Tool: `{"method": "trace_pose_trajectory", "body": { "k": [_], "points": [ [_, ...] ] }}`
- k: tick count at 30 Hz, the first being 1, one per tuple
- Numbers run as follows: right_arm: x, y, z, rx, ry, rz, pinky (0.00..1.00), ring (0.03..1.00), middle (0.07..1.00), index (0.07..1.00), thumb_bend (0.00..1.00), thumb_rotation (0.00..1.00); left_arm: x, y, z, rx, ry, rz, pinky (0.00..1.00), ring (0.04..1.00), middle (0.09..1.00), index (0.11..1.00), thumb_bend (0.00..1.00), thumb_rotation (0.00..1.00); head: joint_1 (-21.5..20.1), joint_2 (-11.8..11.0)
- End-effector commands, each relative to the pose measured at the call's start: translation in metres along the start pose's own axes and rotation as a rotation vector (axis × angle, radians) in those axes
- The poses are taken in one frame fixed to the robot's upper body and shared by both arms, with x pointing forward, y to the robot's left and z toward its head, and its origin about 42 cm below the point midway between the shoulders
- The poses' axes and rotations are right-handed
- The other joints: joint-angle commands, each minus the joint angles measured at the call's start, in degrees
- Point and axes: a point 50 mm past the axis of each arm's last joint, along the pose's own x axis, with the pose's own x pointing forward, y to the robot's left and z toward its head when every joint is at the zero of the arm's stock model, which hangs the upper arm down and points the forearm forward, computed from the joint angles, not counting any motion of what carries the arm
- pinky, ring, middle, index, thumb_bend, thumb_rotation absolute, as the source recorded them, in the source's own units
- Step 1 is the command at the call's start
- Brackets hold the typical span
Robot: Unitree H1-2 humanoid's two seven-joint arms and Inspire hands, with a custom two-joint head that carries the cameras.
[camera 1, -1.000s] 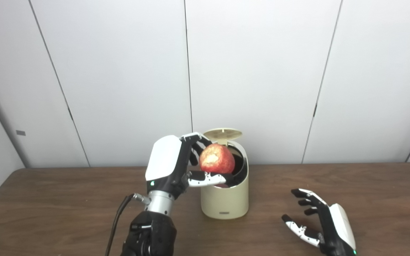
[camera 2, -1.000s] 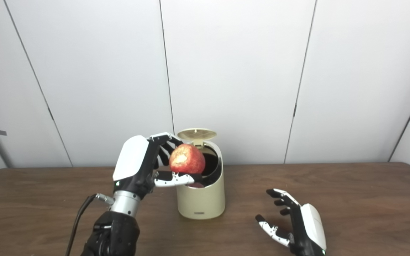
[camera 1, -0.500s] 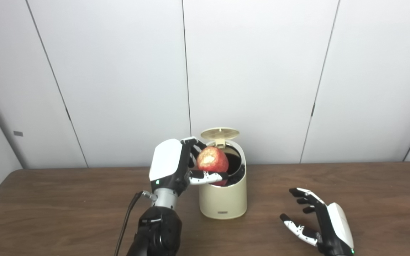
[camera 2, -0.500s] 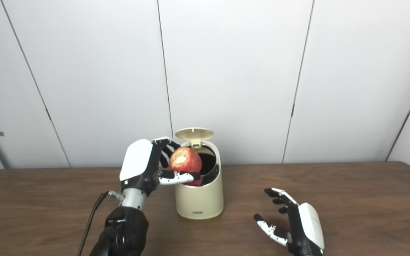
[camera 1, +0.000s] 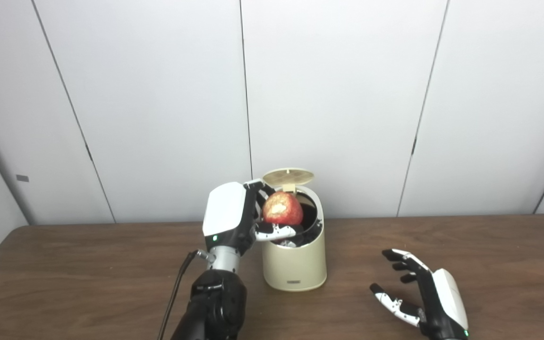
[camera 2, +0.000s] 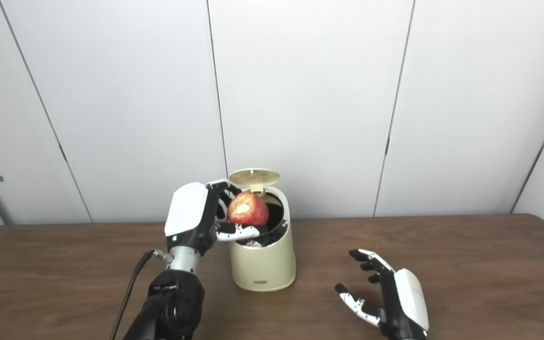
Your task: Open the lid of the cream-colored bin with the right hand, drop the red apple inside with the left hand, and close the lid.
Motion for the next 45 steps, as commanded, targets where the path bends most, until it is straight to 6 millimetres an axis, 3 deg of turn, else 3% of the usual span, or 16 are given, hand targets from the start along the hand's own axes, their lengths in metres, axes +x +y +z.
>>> {"method": "trace_pose_trajectory", "body": {
  "k": [1, 12, 15, 16, 17, 20, 26, 35, 45],
  "points": [
    [-0.0084, 0.0073, 0.0037, 0.025, -0.021, -0.008, 0.57, 0.699, 0.743, 0.724, 0.29, 0.21, 0.0179, 0.0121, 0.0168, -0.011, -0.058, 0.047, 0.22, 0.347, 0.465, 0.528, 0.49, 0.0, -0.09, 0.17],
    [-0.0087, 0.0081, 0.0081, 0.029, -0.012, 0.0, 0.59, 0.714, 0.748, 0.73, 0.29, 0.18, 0.0176, 0.0107, 0.0193, -0.009, -0.063, 0.022, 0.24, 0.36, 0.466, 0.526, 0.5, 0.0, -0.34, 0.29],
    [-0.0087, 0.0083, 0.0087, 0.027, -0.013, 0.002, 0.6, 0.714, 0.748, 0.728, 0.29, 0.19, 0.0172, 0.0113, 0.0177, -0.003, -0.061, 0.004, 0.25, 0.343, 0.431, 0.506, 0.52, 0.0, -0.44, 0.29],
    [-0.0087, 0.0084, 0.0092, 0.026, -0.012, 0.003, 0.6, 0.716, 0.748, 0.728, 0.29, 0.19, 0.0171, 0.0117, 0.0171, -0.008, -0.058, -0.005, 0.25, 0.343, 0.43, 0.501, 0.62, 0.04, -0.46, 0.32],
    [-0.0087, 0.0085, 0.0095, 0.025, -0.012, 0.003, 0.61, 0.717, 0.748, 0.729, 0.29, 0.19, 0.017, 0.012, 0.0167, -0.011, -0.056, -0.011, 0.25, 0.348, 0.434, 0.49, 0.84, 0.15, -0.48, 0.31],
    [-0.0089, 0.0089, 0.01, 0.031, -0.014, 0.005, 0.6, 0.716, 0.749, 0.731, 0.29, 0.21, 0.0164, 0.0124, 0.0156, -0.026, -0.051, -0.02, 0.26, 0.356, 0.434, 0.486, 0.98, 0.26, -0.47, 0.4],
    [-0.0085, 0.0092, 0.0115, 0.032, -0.009, 0.007, 0.6, 0.72, 0.751, 0.73, 0.29, 0.19, 0.015, 0.0123, 0.0142, -0.034, -0.045, -0.028, 0.29, 0.382, 0.458, 0.504, 1.0, 0.4, -0.53, 0.45],
    [-0.0083, 0.0096, 0.0127, 0.03, -0.005, 0.011, 0.61, 0.726, 0.755, 0.733, 0.29, 0.18, 0.0158, 0.0151, 0.014, -0.023, -0.028, -0.048, 0.28, 0.383, 0.468, 0.539, 1.0, 0.42, -0.49, 0.51],
    [-0.0085, 0.0099, 0.0127, 0.035, -0.004, 0.013, 0.62, 0.727, 0.757, 0.734, 0.29, 0.21, 0.0158, 0.0147, 0.0121, -0.003, -0.019, -0.074, 0.34, 0.44, 0.532, 0.599, 1.0, 0.45, -0.71, 0.48]
  ]
}}
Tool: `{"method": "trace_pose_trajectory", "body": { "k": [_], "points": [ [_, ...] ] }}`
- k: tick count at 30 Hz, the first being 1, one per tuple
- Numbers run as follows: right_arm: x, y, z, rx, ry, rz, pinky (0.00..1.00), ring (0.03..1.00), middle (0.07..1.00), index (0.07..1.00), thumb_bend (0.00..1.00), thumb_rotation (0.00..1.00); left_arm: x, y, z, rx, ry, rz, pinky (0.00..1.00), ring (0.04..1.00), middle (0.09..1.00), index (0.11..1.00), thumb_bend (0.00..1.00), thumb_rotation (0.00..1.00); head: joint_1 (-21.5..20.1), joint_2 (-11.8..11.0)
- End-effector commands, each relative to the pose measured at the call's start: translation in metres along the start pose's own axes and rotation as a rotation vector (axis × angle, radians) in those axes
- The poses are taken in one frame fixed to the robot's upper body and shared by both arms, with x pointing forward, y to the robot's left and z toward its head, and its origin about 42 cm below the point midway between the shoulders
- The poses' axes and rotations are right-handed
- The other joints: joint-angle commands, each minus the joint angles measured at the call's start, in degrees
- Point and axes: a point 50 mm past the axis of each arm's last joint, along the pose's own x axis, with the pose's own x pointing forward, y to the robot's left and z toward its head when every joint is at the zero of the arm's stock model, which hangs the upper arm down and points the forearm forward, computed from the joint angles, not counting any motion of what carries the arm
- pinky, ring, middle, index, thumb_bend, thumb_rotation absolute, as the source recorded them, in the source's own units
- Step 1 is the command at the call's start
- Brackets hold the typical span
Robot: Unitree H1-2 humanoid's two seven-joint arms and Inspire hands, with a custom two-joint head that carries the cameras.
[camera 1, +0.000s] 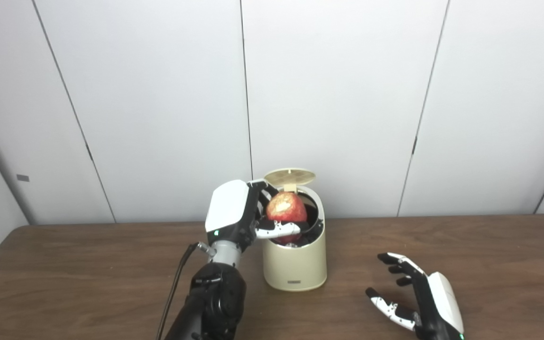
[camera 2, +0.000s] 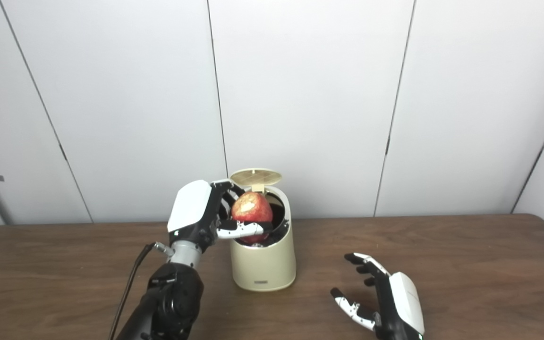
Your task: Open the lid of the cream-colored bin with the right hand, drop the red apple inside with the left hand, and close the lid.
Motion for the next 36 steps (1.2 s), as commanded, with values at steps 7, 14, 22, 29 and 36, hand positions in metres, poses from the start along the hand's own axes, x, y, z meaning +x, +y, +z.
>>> {"method": "trace_pose_trajectory", "body": {
  "k": [7, 14, 22, 29, 36],
  "points": [
    [-0.003, 0.005, 0.008, 0.027, -0.015, -0.001, 0.61, 0.726, 0.757, 0.732, 0.29, 0.24, 0.009, 0.011, 0.009, 0.025, -0.03, 0.013, 0.39, 0.511, 0.595, 0.64, 1.0, 0.46, -0.11, 0.16],
    [-0.003, 0.004, 0.009, 0.027, -0.02, -0.004, 0.59, 0.718, 0.754, 0.731, 0.29, 0.25, 0.005, 0.011, 0.012, 0.025, -0.043, 0.006, 0.41, 0.517, 0.593, 0.636, 1.0, 0.4, -0.05, 0.43],
    [-0.002, 0.004, 0.009, 0.026, -0.016, -0.001, 0.61, 0.722, 0.755, 0.73, 0.29, 0.23, 0.004, 0.013, 0.013, 0.031, -0.046, 0.003, 0.4, 0.502, 0.581, 0.619, 1.0, 0.38, -0.02, 0.43],
    [-0.002, 0.004, 0.009, 0.023, -0.021, -0.002, 0.61, 0.726, 0.755, 0.729, 0.29, 0.22, 0.001, 0.016, 0.014, -0.019, -0.061, 0.044, 0.35, 0.446, 0.524, 0.584, 1.0, 0.34, -0.01, 0.49],
    [-0.002, 0.004, 0.009, 0.023, -0.019, -0.002, 0.61, 0.722, 0.753, 0.728, 0.29, 0.24, -0.009, 0.019, 0.012, -0.448, -0.04, 0.185, 0.31, 0.417, 0.475, 0.496, 0.55, 0.01, -0.11, 0.51]
  ]
}}
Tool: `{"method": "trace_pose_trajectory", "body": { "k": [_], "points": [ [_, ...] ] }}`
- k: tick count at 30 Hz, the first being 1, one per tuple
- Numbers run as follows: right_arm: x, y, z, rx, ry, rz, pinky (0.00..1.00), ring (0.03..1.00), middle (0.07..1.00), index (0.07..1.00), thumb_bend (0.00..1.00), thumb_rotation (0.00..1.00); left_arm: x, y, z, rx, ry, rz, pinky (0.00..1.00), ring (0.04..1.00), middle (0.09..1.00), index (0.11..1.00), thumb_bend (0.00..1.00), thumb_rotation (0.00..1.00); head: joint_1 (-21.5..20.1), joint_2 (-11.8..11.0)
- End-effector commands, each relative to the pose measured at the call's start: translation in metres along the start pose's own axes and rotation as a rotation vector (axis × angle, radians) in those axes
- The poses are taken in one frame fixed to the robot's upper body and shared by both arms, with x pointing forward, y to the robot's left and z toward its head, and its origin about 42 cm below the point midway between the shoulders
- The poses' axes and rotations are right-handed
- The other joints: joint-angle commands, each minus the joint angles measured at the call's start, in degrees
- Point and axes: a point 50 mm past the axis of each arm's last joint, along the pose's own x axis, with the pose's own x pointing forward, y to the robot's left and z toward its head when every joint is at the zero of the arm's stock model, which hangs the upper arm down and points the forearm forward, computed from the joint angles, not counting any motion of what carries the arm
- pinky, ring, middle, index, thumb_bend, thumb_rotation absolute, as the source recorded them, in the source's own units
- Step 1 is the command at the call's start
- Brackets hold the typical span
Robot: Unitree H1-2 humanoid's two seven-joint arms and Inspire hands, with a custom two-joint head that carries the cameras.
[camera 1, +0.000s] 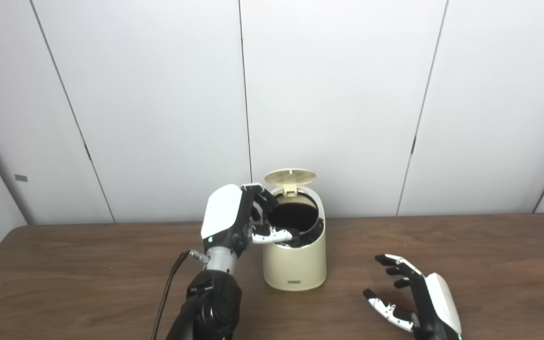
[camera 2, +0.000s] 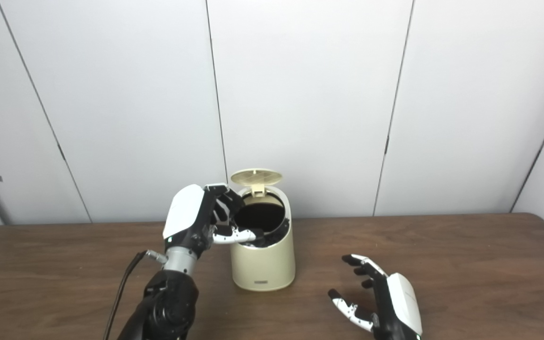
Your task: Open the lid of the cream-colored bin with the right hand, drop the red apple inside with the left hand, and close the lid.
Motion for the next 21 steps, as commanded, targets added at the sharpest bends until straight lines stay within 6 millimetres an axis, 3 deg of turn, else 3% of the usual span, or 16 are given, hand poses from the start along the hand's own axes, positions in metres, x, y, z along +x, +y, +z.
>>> {"method": "trace_pose_trajectory", "body": {
  "k": [1, 8, 10, 11, 14, 15, 16, 19, 21],
  "points": [
    [0.0, 0.002, 0.008, 0.022, -0.024, -0.014, 0.61, 0.723, 0.755, 0.729, 0.29, 0.24, 0.011, 0.01, 0.023, -0.142, -0.087, 0.071, 0.31, 0.421, 0.474, 0.496, 0.52, 0.0, -0.02, 0.07],
    [0.0, 0.003, 0.008, 0.022, -0.025, -0.014, 0.61, 0.723, 0.756, 0.729, 0.29, 0.24, 0.005, 0.017, 0.012, -0.556, -0.062, 0.03, 0.4, 0.46, 0.505, 0.476, 0.51, 0.0, -0.04, -0.02],
    [0.0, 0.003, 0.007, 0.022, -0.026, -0.015, 0.61, 0.723, 0.755, 0.728, 0.29, 0.24, 0.006, 0.017, 0.008, -0.699, -0.103, 0.023, 0.38, 0.451, 0.498, 0.48, 0.51, 0.0, -0.04, -0.02],
    [0.0, 0.003, 0.007, 0.022, -0.027, -0.016, 0.61, 0.722, 0.754, 0.727, 0.29, 0.25, 0.006, 0.017, 0.006, -0.745, -0.116, 0.019, 0.34, 0.422, 0.495, 0.486, 0.5, 0.07, -0.04, -0.02],
    [0.0, 0.003, 0.007, 0.023, -0.027, -0.016, 0.61, 0.723, 0.755, 0.727, 0.29, 0.25, 0.005, 0.022, 0.001, -0.818, -0.148, -0.017, 0.33, 0.421, 0.504, 0.49, 0.49, 0.1, -0.1, -0.06],
    [-0.001, 0.003, 0.007, 0.025, -0.027, -0.016, 0.61, 0.724, 0.757, 0.729, 0.29, 0.25, 0.004, 0.024, 0.0, -0.832, -0.158, -0.022, 0.33, 0.426, 0.509, 0.524, 0.51, 0.38, -0.1, -0.06],
    [-0.001, 0.003, 0.007, 0.028, -0.027, -0.017, 0.6, 0.724, 0.758, 0.731, 0.29, 0.26, 0.003, 0.026, -0.001, -0.846, -0.167, -0.021, 0.34, 0.434, 0.513, 0.548, 0.5, 0.58, -0.1, -0.06],
    [0.0, 0.002, 0.008, 0.036, -0.037, -0.028, 0.6, 0.719, 0.754, 0.726, 0.3, 0.26, -0.002, 0.034, -0.007, -0.895, -0.193, -0.009, 0.37, 0.463, 0.534, 0.578, 0.5, 0.75, -0.13, 0.03],
    [0.0, 0.001, 0.009, 0.044, -0.056, -0.037, 0.61, 0.725, 0.756, 0.732, 0.31, 0.31, -0.006, 0.042, -0.013, -0.911, -0.199, 0.005, 0.4, 0.493, 0.557, 0.593, 0.54, 0.8, -0.16, -0.07]
  ]
}}
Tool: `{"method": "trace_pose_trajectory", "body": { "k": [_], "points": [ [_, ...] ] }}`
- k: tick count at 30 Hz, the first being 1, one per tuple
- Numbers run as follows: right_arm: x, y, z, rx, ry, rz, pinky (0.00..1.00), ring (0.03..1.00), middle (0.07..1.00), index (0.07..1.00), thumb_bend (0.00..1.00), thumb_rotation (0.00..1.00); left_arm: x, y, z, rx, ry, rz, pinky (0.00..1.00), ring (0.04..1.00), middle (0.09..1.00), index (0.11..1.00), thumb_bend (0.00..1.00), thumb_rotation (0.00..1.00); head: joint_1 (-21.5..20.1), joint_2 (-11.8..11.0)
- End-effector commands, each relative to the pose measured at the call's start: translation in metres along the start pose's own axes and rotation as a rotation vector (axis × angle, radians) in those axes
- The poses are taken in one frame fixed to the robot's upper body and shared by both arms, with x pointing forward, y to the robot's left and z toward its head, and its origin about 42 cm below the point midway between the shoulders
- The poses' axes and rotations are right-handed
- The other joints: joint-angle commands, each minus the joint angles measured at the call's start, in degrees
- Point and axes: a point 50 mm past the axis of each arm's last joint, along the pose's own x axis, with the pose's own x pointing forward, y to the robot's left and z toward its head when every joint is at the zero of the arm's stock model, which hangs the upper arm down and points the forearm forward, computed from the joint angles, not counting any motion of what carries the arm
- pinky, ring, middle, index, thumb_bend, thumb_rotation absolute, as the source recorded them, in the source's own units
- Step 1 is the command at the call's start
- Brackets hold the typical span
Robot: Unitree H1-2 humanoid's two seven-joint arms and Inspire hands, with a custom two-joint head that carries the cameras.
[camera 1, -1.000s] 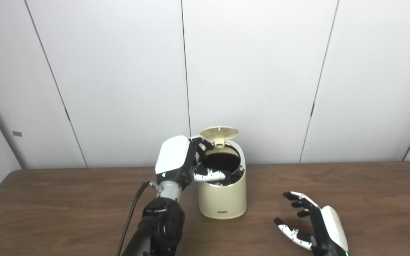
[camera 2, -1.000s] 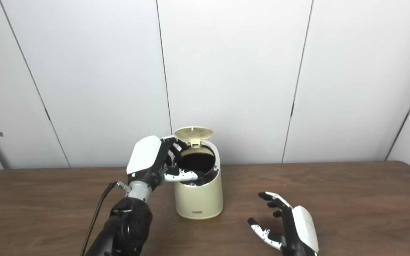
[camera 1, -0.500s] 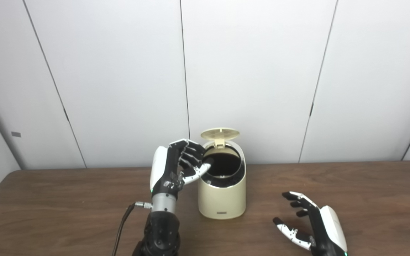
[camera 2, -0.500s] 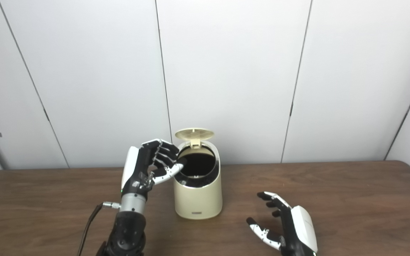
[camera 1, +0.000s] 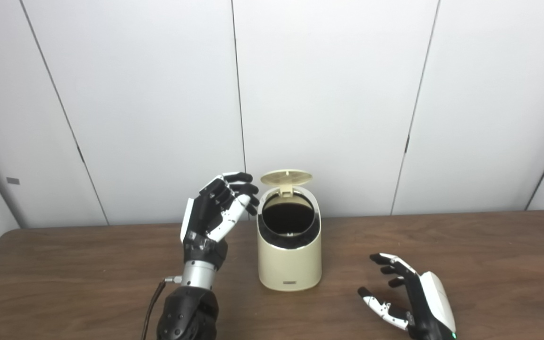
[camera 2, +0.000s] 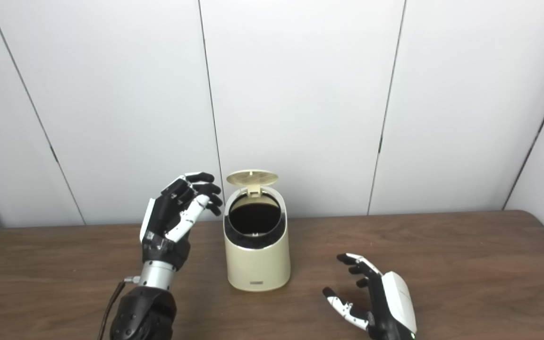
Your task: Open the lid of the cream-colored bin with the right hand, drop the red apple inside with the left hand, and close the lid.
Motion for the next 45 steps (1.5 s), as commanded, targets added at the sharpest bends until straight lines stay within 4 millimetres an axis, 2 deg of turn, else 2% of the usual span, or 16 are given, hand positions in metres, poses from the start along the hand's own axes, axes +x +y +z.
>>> {"method": "trace_pose_trajectory", "body": {
  "k": [1, 4, 7, 10, 12, 14, 17, 19, 24, 26, 29, 34, 39, 45],
  "points": [
    [0.0, -0.001, 0.01, 0.044, -0.067, -0.039, 0.62, 0.733, 0.762, 0.737, 0.31, 0.34, 0.006, 0.006, 0.021, 0.012, -0.099, -0.013, 0.41, 0.501, 0.563, 0.596, 0.54, 0.8, -0.11, 0.07],
    [0.001, -0.007, 0.015, 0.058, -0.121, -0.063, 0.62, 0.739, 0.773, 0.755, 0.34, 0.4, -0.002, 0.019, 0.025, 0.137, -0.105, 0.032, 0.4, 0.493, 0.557, 0.592, 0.47, 0.79, -0.14, 0.01],
    [0.004, -0.017, 0.024, 0.048, -0.176, -0.098, 0.62, 0.741, 0.776, 0.757, 0.35, 0.43, -0.016, 0.036, 0.021, 0.258, -0.086, 0.07, 0.38, 0.469, 0.53, 0.581, 0.37, 0.66, -0.61, 0.22],
    [0.01, -0.031, 0.035, 0.022, -0.235, -0.127, 0.61, 0.732, 0.782, 0.759, 0.37, 0.45, -0.031, 0.053, 0.015, 0.296, -0.052, 0.088, 0.41, 0.489, 0.544, 0.586, 0.35, 0.56, -0.78, 0.31],
    [0.016, -0.043, 0.044, -0.025, -0.294, -0.135, 0.62, 0.738, 0.794, 0.778, 0.41, 0.63, -0.042, 0.065, 0.011, 0.328, -0.026, 0.084, 0.46, 0.536, 0.579, 0.614, 0.36, 0.58, -0.89, 0.38],
    [0.023, -0.052, 0.052, -0.06, -0.331, -0.13, 0.69, 0.787, 0.825, 0.816, 0.51, 0.82, -0.049, 0.073, 0.007, 0.351, -0.006, 0.075, 0.52, 0.582, 0.614, 0.643, 0.38, 0.65, -0.95, 0.38],
    [0.034, -0.068, 0.079, -0.118, -0.412, -0.124, 0.74, 0.832, 0.859, 0.852, 0.57, 0.93, -0.059, 0.083, 0.001, 0.372, 0.022, 0.049, 0.57, 0.621, 0.647, 0.669, 0.42, 0.7, -1.2, 0.08],
    [0.046, -0.081, 0.103, -0.153, -0.468, -0.113, 0.75, 0.851, 0.872, 0.866, 0.6, 0.96, -0.069, 0.089, -0.003, 0.389, 0.056, 0.033, 0.58, 0.634, 0.66, 0.677, 0.43, 0.71, -1.28, -0.05],
    [0.068, -0.107, 0.157, -0.202, -0.528, -0.101, 0.78, 0.878, 0.892, 0.891, 0.64, 0.95, -0.092, 0.1, -0.015, 0.404, 0.145, 0.024, 0.6, 0.654, 0.69, 0.699, 0.42, 0.72, -1.19, -0.07],
    [0.077, -0.114, 0.174, -0.236, -0.549, -0.081, 0.8, 0.894, 0.907, 0.904, 0.67, 0.98, -0.101, 0.103, -0.022, 0.41, 0.174, 0.037, 0.6, 0.658, 0.696, 0.701, 0.41, 0.72, -0.9, -0.07],
    [0.09, -0.119, 0.196, -0.274, -0.583, -0.052, 0.81, 0.907, 0.91, 0.9, 0.7, 0.97, -0.108, 0.103, -0.029, 0.422, 0.197, 0.044, 0.6, 0.656, 0.688, 0.691, 0.4, 0.72, -0.86, -0.04],
    [0.107, -0.119, 0.217, -0.309, -0.614, 0.004, 0.8, 0.923, 0.913, 0.901, 0.72, 0.91, -0.111, 0.102, -0.034, 0.417, 0.205, 0.026, 0.6, 0.657, 0.689, 0.69, 0.38, 0.73, -0.4, 0.22],
    [0.125, -0.113, 0.236, -0.379, -0.647, 0.076, 0.81, 0.925, 0.91, 0.899, 0.79, 0.95, -0.113, 0.1, -0.035, 0.413, 0.21, 0.024, 0.59, 0.651, 0.685, 0.688, 0.39, 0.75, -0.11, 0.27],
    [0.144, -0.102, 0.253, -0.435, -0.635, 0.18, 0.83, 0.918, 0.896, 0.886, 0.79, 0.91, -0.113, 0.098, -0.035, 0.401, 0.217, 0.005, 0.59, 0.664, 0.697, 0.695, 0.4, 0.78, 0.3, 0.29]
  ]
}}
